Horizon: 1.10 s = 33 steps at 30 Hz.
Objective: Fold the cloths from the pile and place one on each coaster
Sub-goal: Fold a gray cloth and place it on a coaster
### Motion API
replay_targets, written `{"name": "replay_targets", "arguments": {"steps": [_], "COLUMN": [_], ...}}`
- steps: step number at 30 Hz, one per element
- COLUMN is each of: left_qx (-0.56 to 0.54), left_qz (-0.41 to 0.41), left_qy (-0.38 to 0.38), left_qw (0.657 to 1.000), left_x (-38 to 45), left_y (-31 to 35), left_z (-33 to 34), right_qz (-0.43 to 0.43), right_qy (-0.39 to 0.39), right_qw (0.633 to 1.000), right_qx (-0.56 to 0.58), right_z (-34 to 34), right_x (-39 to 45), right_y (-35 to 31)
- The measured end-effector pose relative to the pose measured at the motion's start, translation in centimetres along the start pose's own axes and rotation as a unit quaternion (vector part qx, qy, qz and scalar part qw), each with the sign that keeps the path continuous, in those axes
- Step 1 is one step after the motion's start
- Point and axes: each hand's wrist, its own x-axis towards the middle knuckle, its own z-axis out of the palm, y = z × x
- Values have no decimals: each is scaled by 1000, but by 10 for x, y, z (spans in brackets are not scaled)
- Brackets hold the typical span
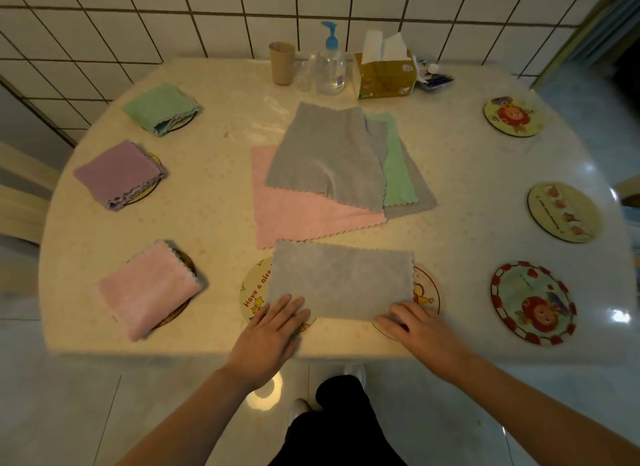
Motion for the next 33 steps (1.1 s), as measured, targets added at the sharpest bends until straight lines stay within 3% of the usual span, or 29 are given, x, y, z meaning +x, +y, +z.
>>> {"name": "replay_targets", "arguments": {"steps": [8, 14, 19, 22, 26, 30, 33], "left_qx": [-15, -36, -77, -100, -191, -319, -413], "left_qz": [-145, -102, -211, -221, -194, -237, -314], "left_qy": [23, 60, 73, 115, 99, 93, 121], "left_qw": [989, 992, 972, 963, 957, 913, 846], "left_x": [24, 64, 92, 90, 69, 52, 50], "left_y": [48, 117, 147, 152, 165, 174, 175], "left_z": [-17, -10, 1, -2, 8, 3, -6], "right_qz": [-80, -203, -299, -334, -380, -499, -514], "right_qy": [-16, 48, 4, 38, -4, -61, -77], "right_qw": [996, 976, 946, 936, 925, 861, 852], "right_qx": [-25, 55, 122, 106, 23, -76, -67], "right_z": [-8, -39, -48, -53, -47, -26, -20], "right_x": [20, 35, 47, 66, 101, 118, 132], "right_y": [13, 35, 66, 91, 123, 132, 130]}}
